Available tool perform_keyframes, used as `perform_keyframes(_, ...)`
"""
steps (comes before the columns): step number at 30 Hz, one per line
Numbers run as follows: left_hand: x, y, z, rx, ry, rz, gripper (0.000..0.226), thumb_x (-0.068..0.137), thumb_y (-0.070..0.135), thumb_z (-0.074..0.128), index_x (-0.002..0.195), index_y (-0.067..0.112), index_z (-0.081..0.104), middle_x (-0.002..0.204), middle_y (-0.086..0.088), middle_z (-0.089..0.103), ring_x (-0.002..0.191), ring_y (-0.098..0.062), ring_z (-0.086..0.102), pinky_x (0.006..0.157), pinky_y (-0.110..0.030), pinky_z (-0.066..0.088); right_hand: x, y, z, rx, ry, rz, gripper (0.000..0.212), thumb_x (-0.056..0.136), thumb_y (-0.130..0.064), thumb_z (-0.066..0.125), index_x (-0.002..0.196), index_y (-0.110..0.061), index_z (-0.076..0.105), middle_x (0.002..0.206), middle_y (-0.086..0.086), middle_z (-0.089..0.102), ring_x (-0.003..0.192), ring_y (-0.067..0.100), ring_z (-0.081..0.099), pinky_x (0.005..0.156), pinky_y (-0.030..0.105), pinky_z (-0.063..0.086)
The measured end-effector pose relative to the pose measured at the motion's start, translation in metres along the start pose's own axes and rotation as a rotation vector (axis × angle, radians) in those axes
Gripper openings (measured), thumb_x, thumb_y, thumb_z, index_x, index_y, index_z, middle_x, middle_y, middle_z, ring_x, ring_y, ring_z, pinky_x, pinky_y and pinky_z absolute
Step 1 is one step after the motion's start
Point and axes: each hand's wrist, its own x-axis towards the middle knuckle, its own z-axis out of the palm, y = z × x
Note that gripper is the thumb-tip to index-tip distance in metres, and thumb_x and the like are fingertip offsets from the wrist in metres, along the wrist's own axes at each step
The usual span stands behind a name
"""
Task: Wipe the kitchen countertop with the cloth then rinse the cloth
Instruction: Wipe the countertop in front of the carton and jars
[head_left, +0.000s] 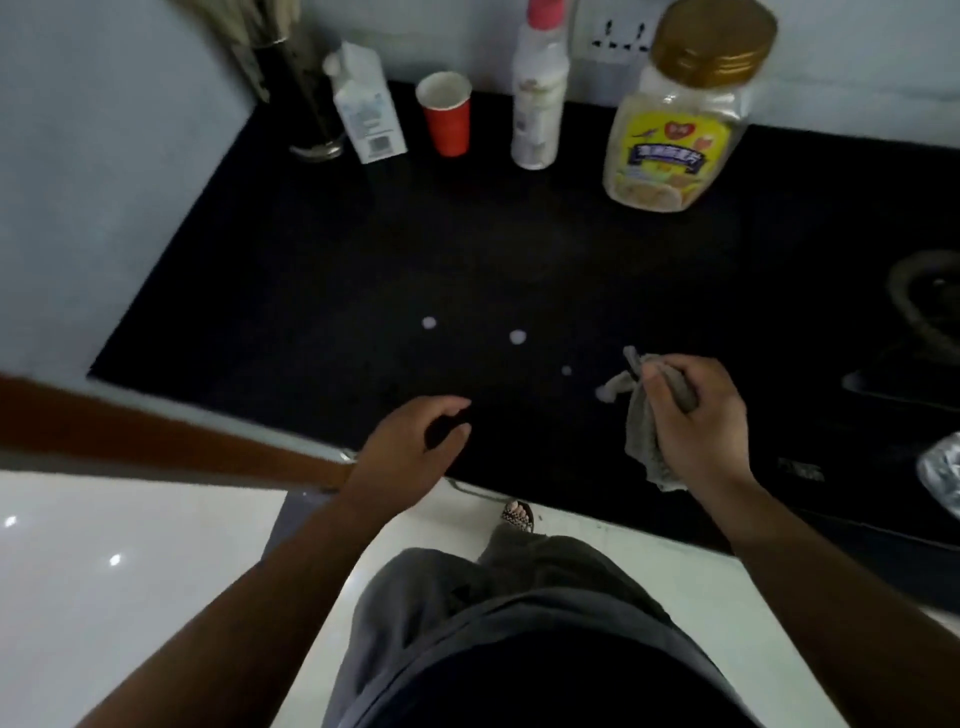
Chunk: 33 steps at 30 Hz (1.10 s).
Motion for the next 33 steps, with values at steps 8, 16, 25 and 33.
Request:
perform_keyframes(8, 0.063, -0.017, 0.024, 0.423, -0.183, 0.352, 0.048, 0.088, 0.037, 0.054, 0.133, 0.022, 0.049, 0.145, -0.002, 0.041, 0.135, -0.018, 0.034, 0.110, -0.035, 0.029, 0.009, 0.047, 0.022, -0.404, 0.158, 0.284, 0.033, 0.087, -0.044, 0.053, 0.110, -0.021, 0.059, 0.122, 0.009, 0.050, 0.113, 0.030, 0.043, 0.092, 0.045, 0.038)
perform_keyframes(16, 0.073, -0.041, 0.021, 0.660, -0.288, 0.480, 0.057, 0.090, 0.052, 0.035, 0.143, 0.032, 0.029, 0.155, 0.001, 0.022, 0.141, -0.018, 0.022, 0.112, -0.047, 0.020, -0.022, 0.039, 0.068, -0.433, 0.248, 0.239, 0.032, 0.089, -0.036, 0.056, 0.115, -0.017, 0.057, 0.124, 0.011, 0.050, 0.116, 0.032, 0.039, 0.095, 0.047, 0.042)
perform_keyframes(25, 0.076, -0.052, 0.021, 0.679, -0.309, 0.530, 0.057, 0.091, 0.053, 0.031, 0.145, 0.034, 0.023, 0.157, 0.001, 0.017, 0.142, -0.017, 0.020, 0.113, -0.046, 0.017, 0.034, 0.022, 0.084, -0.456, 0.275, 0.256, 0.035, 0.091, -0.034, 0.052, 0.116, -0.010, 0.057, 0.124, 0.018, 0.050, 0.114, 0.040, 0.042, 0.098, 0.045, 0.036)
perform_keyframes(33, 0.077, -0.054, 0.017, 0.680, -0.325, 0.548, 0.056, 0.092, 0.052, 0.030, 0.145, 0.034, 0.022, 0.158, 0.001, 0.016, 0.143, -0.018, 0.020, 0.113, -0.047, 0.021, -0.021, 0.028, 0.087, -0.500, 0.066, -0.063, 0.030, 0.085, -0.036, 0.061, 0.111, -0.022, 0.060, 0.117, 0.007, 0.055, 0.109, 0.030, 0.048, 0.091, 0.046, 0.043)
